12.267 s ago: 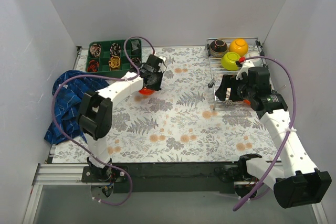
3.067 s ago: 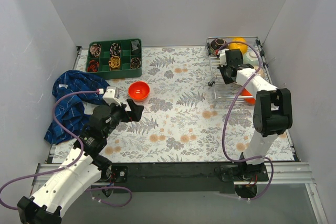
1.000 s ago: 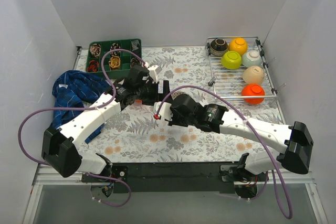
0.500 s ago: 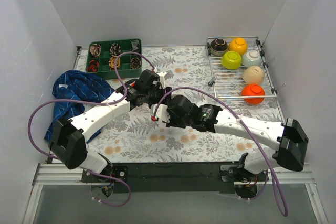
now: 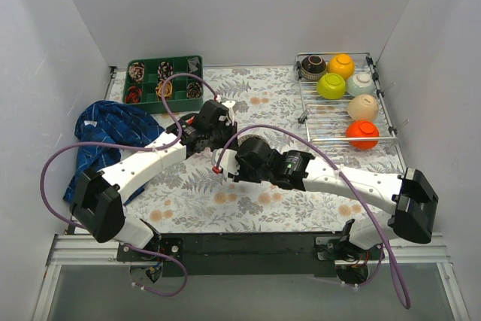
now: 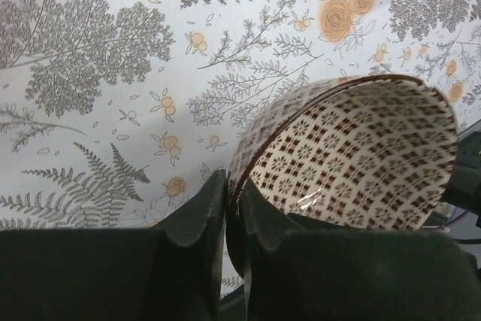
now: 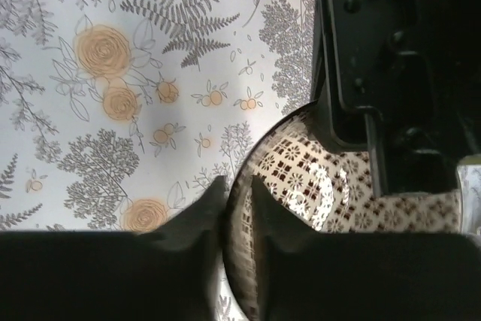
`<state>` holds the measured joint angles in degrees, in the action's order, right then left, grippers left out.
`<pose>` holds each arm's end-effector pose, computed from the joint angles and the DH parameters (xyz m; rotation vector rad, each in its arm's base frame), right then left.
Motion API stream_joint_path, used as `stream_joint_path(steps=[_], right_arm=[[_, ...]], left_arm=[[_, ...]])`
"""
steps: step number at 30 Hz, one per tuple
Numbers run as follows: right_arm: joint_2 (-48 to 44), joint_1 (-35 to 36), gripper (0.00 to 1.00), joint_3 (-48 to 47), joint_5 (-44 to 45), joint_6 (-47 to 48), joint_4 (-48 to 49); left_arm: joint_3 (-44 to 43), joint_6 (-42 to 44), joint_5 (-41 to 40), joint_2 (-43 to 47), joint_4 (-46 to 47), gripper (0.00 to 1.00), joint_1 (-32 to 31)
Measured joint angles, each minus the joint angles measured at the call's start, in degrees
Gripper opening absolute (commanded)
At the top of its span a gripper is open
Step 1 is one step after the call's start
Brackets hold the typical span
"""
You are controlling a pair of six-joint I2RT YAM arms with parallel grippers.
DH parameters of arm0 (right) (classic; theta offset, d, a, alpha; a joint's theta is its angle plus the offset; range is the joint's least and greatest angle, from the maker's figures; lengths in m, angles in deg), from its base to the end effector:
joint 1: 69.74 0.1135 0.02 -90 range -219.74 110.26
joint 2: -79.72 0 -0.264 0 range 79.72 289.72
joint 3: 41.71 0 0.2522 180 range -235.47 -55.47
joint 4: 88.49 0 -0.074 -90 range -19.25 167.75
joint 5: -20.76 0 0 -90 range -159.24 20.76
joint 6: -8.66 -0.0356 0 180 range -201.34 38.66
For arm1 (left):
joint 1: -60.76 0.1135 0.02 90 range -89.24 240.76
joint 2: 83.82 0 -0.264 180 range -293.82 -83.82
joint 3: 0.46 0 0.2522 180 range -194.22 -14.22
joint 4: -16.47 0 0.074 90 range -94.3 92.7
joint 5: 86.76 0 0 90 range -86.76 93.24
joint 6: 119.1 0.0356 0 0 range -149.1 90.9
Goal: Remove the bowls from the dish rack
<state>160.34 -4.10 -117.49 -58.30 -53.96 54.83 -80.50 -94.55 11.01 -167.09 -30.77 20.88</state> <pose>0.1340 0.2795 0.2805 -1.5870 1.6410 0.1302 0.2351 -0.2027 0.2772 -0.5316 2.6394 -0.8799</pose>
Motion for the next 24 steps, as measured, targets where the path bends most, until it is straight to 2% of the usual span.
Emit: stream_joint_path(steps=[1, 4, 6, 15, 24], right_arm=[[0.0, 0.0, 0.56, 0.0, -0.2, -0.2, 0.3], [0.0, -0.1, 0.71, 0.0, 0.0, -1.6, 0.7], [0.0, -0.1, 0.75, 0.0, 0.8, -2.7, 0.7], [-3.3, -4.2, 0.8, 0.3, 4.1, -14.8, 0.8], [-13.5, -17.1, 0.84, 7.4, 4.2, -29.9, -0.3]], left_arm=[[0.0, 0.4, -0.3, 0.0, 0.1, 0.0, 0.0], [0.0, 2.8, -2.3, -0.1, 0.0, 0.0, -0.2], [-0.3, 3.8, -4.2, -0.8, -0.1, 0.0, 0.0], [-8.9, 6.3, -8.9, -14.4, 1.5, 0.0, 4.0], [-20.2, 6.5, -7.4, -29.2, 4.8, 0.0, 9.8]])
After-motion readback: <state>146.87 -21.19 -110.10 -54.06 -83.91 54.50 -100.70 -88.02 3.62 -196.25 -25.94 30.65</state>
